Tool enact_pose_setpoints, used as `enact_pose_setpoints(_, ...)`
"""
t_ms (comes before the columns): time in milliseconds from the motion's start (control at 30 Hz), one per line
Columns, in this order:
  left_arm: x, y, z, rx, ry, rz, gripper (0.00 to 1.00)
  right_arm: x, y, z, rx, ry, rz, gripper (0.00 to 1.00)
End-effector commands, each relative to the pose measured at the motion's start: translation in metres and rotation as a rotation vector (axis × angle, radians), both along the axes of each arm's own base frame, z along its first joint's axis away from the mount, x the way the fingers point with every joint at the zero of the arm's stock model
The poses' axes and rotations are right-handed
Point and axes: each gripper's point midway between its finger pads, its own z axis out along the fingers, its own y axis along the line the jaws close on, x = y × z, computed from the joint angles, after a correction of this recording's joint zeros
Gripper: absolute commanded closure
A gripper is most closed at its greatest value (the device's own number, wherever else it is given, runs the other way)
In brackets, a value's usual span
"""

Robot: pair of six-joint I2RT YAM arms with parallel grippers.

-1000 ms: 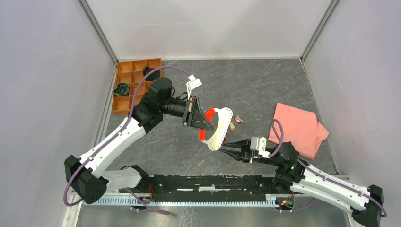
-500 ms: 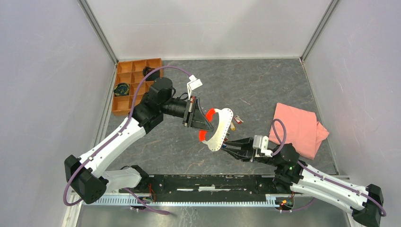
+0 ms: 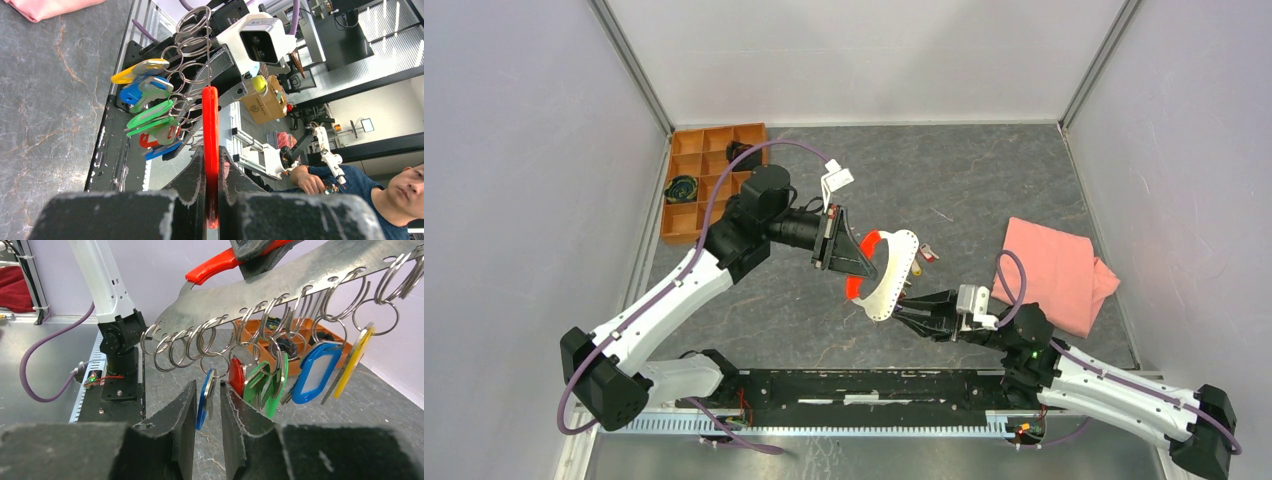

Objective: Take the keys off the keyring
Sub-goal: Pick up the key from the keyring.

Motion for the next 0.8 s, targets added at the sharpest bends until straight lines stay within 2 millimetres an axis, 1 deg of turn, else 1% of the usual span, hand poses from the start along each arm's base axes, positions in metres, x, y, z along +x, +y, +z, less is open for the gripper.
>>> enact_pose_setpoints(0,-0.002,-0.002,0.028,-0.074,-0.095,-0.009,0.98,-0.003,-0.001,0.009,0.044,-0.013,0.006,0.72)
enact_pose_setpoints(233,-0.001,-0.002,0.028,-0.078,-0.092,-0.006,0.98,-0.002,0.000,0.009,0.045,-0.012,0.005,0.73)
enact_pose_setpoints(367,0.000,-0.003,0.027,-0.077,-0.092,-0.001,0.98,-0.001,0.000,0.010,0.047,-0.012,0.002,0.76)
enact_pose_setpoints(467,0.000,-0.002,0.027,-0.076,-0.095,0.008,0.98,0.000,-0.001,0.010,0.041,-0.004,-0.009,0.83)
enact_pose_setpoints(600,0.006,-0.001,0.025,-0.068,-0.123,0.047,0.98,0.008,-0.001,0.008,-0.002,0.034,-0.050,0.99)
enact_pose_setpoints(700,0.013,0.001,0.021,-0.056,-0.131,0.081,0.98,0.015,-0.004,0.004,-0.043,0.059,-0.092,0.99)
enact_pose_setpoints(767,0.022,0.003,0.017,-0.045,-0.125,0.114,0.98,0.019,-0.008,0.006,-0.068,0.071,-0.121,0.99)
